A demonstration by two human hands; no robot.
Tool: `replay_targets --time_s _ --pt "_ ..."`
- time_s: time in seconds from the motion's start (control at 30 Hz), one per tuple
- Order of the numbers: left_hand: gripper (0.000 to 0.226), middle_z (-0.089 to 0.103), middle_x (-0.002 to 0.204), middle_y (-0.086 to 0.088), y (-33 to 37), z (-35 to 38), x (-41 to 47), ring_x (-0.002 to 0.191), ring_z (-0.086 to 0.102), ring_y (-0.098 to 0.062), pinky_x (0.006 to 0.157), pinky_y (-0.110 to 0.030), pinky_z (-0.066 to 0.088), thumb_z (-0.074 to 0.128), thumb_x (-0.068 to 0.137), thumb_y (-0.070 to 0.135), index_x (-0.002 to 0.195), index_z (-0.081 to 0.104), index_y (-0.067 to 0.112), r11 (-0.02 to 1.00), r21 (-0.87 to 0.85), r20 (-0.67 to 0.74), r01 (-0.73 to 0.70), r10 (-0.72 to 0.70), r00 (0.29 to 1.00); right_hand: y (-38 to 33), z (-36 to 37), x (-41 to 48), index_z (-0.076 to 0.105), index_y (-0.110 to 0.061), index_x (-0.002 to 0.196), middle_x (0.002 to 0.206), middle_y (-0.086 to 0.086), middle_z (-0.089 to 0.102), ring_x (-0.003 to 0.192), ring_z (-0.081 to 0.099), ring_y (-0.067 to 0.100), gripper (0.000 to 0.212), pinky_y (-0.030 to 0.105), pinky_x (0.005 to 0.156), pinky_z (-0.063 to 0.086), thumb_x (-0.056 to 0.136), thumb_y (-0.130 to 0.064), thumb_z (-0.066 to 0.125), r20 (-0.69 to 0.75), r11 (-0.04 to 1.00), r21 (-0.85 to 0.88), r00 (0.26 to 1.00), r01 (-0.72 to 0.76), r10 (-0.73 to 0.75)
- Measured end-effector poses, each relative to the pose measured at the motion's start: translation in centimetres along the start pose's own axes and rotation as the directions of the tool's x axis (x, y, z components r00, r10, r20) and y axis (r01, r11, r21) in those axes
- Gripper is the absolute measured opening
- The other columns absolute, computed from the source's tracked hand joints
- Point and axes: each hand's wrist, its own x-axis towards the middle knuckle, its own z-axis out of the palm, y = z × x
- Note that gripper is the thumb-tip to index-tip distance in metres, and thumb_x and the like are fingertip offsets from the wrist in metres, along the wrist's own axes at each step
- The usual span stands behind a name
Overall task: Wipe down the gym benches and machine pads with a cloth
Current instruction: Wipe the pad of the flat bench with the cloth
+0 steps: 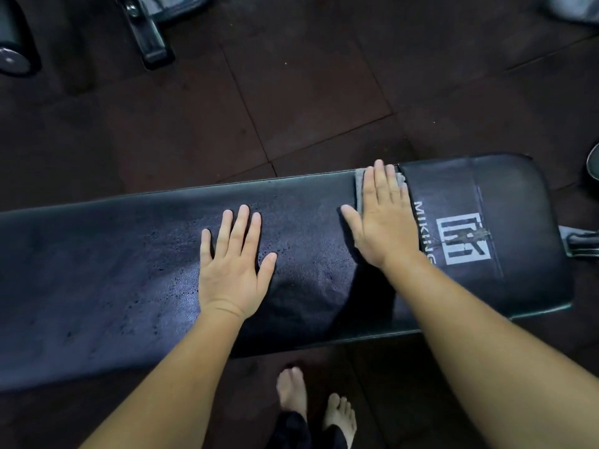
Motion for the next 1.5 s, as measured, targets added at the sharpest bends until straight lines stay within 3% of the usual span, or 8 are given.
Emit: replay_targets --time_s 0.1,0.3,0.57,0.77,0.93,1.07,1.33,1.5 --pt "0.072 0.011 0.174 0.002 0.0 0.0 0.0 0.161 0.008 -0.024 0.127 -0.058 0.011 0.023 0.104 0.057 0.166 0.019 0.022 1.000 0.003 -0.017 0.000 0.000 1.000 -4.5 0.2 -1.3 -0.004 -0.008 0.163 0.171 0.016 -0.008 0.158 -0.010 0.031 0.084 0.051 0.128 0.001 0.103 -0.064 0.012 -0.024 0.996 0.055 0.998 -0.063 0.065" --pt "0.071 0.011 0.174 0.003 -0.1 0.1 0.0 0.161 0.007 -0.023 0.128 -0.056 0.011 0.023 0.105 0.057 0.166 0.018 0.022 1.000 0.004 -0.027 -0.003 0.003 1.000 -7.0 1.7 -4.9 -0.003 -0.014 0.164 0.172 0.005 -0.011 0.158 -0.014 0.022 0.078 0.046 0.128 -0.004 0.104 -0.059 0.019 0.042 0.973 0.075 0.974 0.218 -0.222" --pt "0.071 0.004 0.175 0.002 -0.1 -0.2 -0.2 0.161 0.000 -0.022 0.128 -0.056 0.007 0.014 0.106 0.059 0.167 0.008 0.024 1.000 0.005 -0.005 -0.004 0.004 1.000 -1.8 1.7 -7.6 -0.005 -0.013 0.164 0.172 0.009 -0.012 0.158 -0.013 0.024 0.080 0.044 0.128 -0.006 0.102 -0.062 0.009 -0.016 0.982 0.105 0.987 -0.155 0.157" --pt "0.073 0.004 0.175 0.000 -0.3 -0.6 -0.6 0.161 0.000 -0.023 0.129 -0.056 0.008 0.011 0.105 0.060 0.167 0.009 0.022 1.000 -0.009 0.000 -0.028 0.028 1.000 -6.9 3.6 -12.3 -0.008 -0.018 0.164 0.171 0.002 -0.015 0.157 -0.018 0.020 0.079 0.045 0.129 -0.003 0.101 -0.063 0.009 0.056 0.983 0.054 0.982 0.176 -0.179" --pt "0.070 0.004 0.175 -0.001 -1.5 -0.9 -2.5 0.161 0.000 -0.024 0.129 -0.053 0.008 0.014 0.107 0.058 0.167 0.013 0.022 0.996 -0.034 0.039 -0.081 0.082 0.996 1.0 3.0 -13.6 -0.010 -0.018 0.163 0.171 0.002 -0.018 0.157 -0.018 0.017 0.082 0.044 0.129 0.000 0.100 -0.068 0.007 0.035 0.993 0.066 0.995 -0.095 0.093" --pt "0.068 0.004 0.175 0.000 -3.0 -1.8 -4.2 0.161 0.000 -0.023 0.130 -0.051 0.008 0.023 0.107 0.056 0.166 0.015 0.024 0.992 -0.073 0.065 -0.099 0.104 0.992 -3.6 3.4 -15.0 -0.003 -0.009 0.164 0.172 0.012 -0.008 0.159 -0.009 0.027 0.086 0.049 0.129 0.003 0.101 -0.067 0.006 -0.011 0.958 0.119 0.965 -0.260 0.263" --pt "0.066 0.007 0.175 0.001 -11.9 -2.8 -5.5 0.161 0.000 -0.021 0.129 -0.054 0.008 0.029 0.108 0.053 0.166 0.020 0.022 0.997 -0.070 0.047 0.036 -0.033 0.998 -19.2 5.4 -15.6 0.002 -0.009 0.164 0.172 0.014 -0.004 0.159 -0.006 0.029 0.084 0.049 0.129 0.002 0.101 -0.063 0.015 0.005 0.985 0.087 0.988 0.152 -0.153" --pt "0.071 0.005 0.175 0.001 -15.0 -2.2 -5.8 0.161 0.002 -0.024 0.128 -0.057 0.012 0.014 0.105 0.060 0.166 0.015 0.024 1.000 -0.006 0.057 -0.028 0.029 0.998 -12.7 4.9 -14.4 -0.001 -0.016 0.165 0.172 0.005 -0.011 0.158 -0.012 0.023 0.082 0.046 0.129 -0.001 0.099 -0.064 0.011 0.020 0.989 0.039 0.989 0.144 -0.145"
